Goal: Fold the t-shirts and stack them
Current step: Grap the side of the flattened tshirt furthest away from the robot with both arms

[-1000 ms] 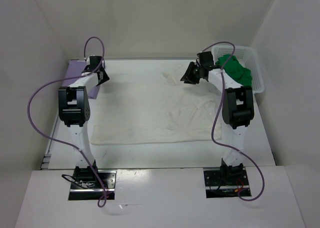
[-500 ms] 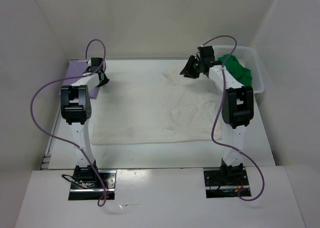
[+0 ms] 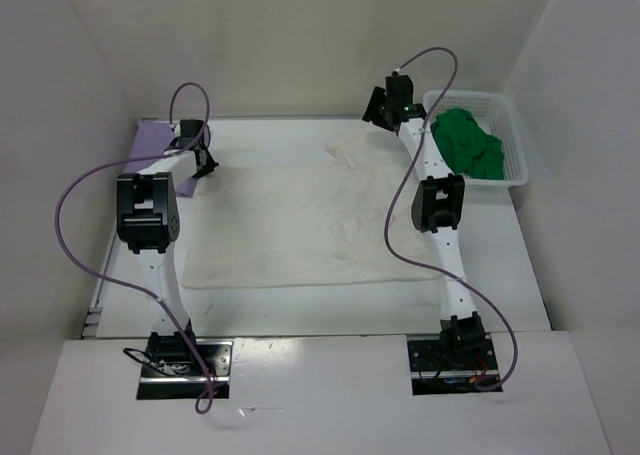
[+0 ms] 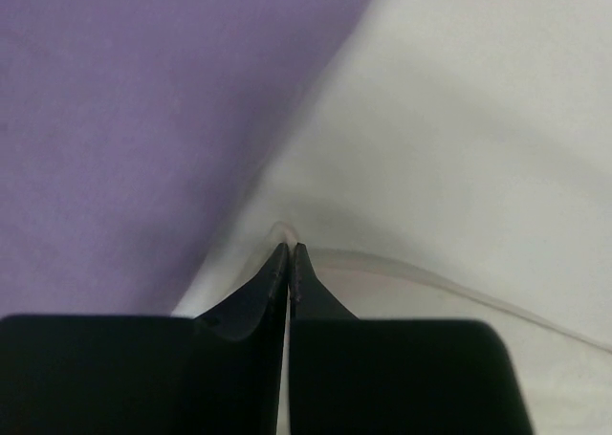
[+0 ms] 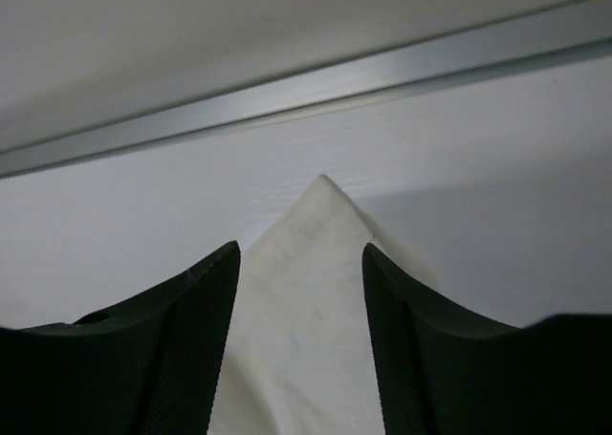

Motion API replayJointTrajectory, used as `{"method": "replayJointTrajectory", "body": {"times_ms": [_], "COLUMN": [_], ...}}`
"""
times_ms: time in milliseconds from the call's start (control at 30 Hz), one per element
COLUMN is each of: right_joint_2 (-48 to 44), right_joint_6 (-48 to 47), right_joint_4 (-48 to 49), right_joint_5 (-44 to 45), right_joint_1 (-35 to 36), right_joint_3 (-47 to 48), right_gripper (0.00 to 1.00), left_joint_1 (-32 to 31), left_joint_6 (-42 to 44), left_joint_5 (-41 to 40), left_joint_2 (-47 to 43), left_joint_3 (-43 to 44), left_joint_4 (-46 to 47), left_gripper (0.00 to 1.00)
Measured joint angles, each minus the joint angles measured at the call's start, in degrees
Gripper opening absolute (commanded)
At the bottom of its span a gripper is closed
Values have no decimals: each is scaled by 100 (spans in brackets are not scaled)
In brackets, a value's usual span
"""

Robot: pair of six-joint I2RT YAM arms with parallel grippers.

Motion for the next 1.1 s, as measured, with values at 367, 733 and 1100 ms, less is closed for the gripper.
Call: {"method": "replayJointTrajectory", "body": {"times_ms": [367,733,1100], "right_joint_2": [636,909,1196], "right_joint_6": [-354,-221,236], "right_joint_4": [-79,223,-4], "right_joint_5": [684,487,149], "right_joint_1": [151,186,138], "right_joint_3": [337,393,1102], "right_gripper": [67,41,0], "left_joint_1": [0,0,0], "left_joint_6": [-127,-262,-267], "left_joint_5": [181,337,407], "left_joint_2": [-616,-835,-855], "left_joint_3": [-448,-535,-599], "left_joint_4": [24,42,50], "left_gripper": [0,0,0]}}
